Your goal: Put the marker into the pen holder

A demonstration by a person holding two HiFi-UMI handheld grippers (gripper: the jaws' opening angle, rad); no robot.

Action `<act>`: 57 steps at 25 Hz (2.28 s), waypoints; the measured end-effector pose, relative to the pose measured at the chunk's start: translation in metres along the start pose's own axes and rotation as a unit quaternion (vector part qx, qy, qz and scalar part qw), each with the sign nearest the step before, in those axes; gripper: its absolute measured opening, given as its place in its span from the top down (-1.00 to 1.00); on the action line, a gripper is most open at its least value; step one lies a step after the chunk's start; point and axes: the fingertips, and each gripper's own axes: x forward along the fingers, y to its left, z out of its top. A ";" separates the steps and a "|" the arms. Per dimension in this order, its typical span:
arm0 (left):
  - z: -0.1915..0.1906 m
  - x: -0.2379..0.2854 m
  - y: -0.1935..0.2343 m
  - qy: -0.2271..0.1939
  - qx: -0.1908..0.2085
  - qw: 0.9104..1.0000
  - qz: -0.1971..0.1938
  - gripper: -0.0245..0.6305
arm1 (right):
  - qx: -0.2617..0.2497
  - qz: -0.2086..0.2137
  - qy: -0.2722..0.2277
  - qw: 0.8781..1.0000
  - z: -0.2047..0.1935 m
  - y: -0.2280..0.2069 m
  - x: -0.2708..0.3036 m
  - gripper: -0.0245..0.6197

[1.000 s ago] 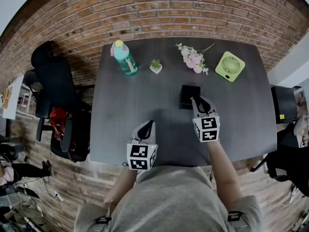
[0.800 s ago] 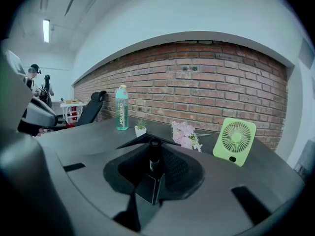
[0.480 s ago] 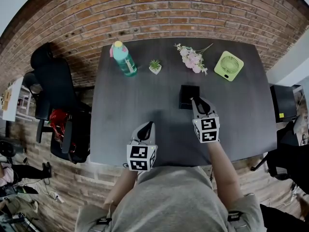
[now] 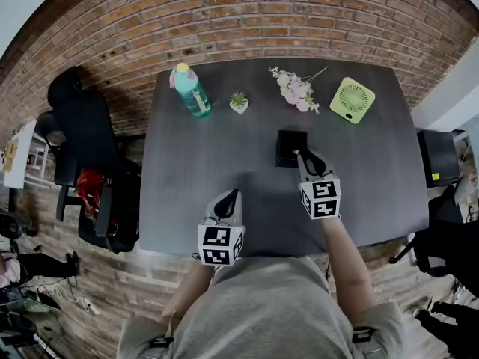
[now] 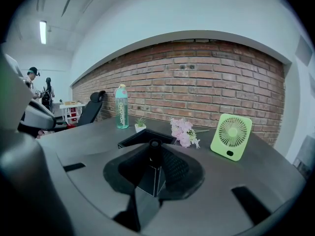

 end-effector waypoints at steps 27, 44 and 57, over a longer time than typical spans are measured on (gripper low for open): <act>0.001 -0.049 -0.008 -0.017 0.008 1.000 -0.018 0.87 | 0.004 -0.031 -0.033 0.999 0.033 0.020 -0.060 0.65; -0.035 -0.143 -0.011 -0.040 0.021 0.997 -0.056 0.87 | 0.023 -0.053 -0.086 0.995 0.048 0.122 -0.198 0.79; -0.081 -0.220 -0.019 -0.051 0.029 0.996 -0.072 0.87 | 0.023 -0.063 -0.106 0.992 0.023 0.204 -0.284 0.91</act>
